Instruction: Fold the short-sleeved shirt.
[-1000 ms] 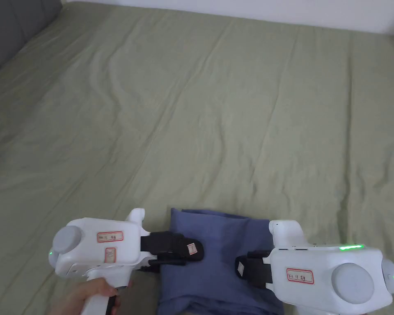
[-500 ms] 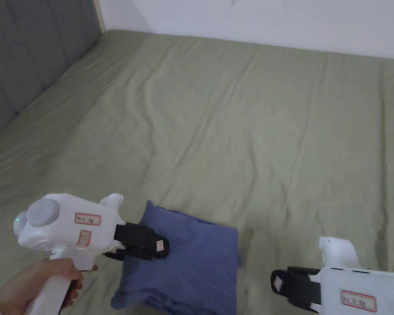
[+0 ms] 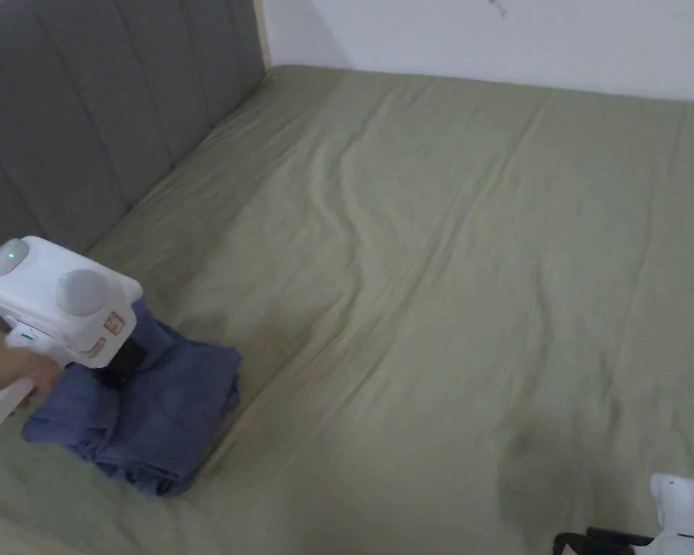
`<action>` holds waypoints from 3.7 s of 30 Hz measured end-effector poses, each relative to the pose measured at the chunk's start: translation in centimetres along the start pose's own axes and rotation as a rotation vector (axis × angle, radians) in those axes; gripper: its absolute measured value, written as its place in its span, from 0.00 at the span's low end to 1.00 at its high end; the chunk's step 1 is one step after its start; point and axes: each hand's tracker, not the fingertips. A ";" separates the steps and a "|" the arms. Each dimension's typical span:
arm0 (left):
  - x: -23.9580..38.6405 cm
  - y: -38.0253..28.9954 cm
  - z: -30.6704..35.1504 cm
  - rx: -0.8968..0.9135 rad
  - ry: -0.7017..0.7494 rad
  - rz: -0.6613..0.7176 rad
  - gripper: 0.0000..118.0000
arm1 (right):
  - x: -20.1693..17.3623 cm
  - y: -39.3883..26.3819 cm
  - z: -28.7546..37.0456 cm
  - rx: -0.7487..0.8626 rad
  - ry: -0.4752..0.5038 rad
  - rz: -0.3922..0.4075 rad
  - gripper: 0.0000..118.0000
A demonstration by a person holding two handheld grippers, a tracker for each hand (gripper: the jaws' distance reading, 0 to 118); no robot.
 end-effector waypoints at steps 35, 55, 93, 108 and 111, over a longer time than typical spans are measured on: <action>21.0 -11.1 22.5 0.617 -0.615 0.303 0.00 | 3.8 -5.6 10.6 0.228 0.031 -0.073 0.00; 32.5 -14.9 39.2 1.285 -0.132 0.297 0.00 | -6.8 -4.5 26.4 1.043 -0.484 0.252 0.00; 34.3 -14.7 39.9 1.324 -0.109 0.255 0.90 | -7.4 -5.7 26.9 1.211 -0.589 0.267 0.97; 34.0 -13.9 40.1 1.271 -0.166 0.292 0.90 | -6.9 -5.4 26.8 1.190 -0.580 0.271 0.97; 34.1 -14.0 40.4 1.264 -0.147 0.280 0.90 | -6.8 -5.4 26.8 1.186 -0.583 0.273 0.97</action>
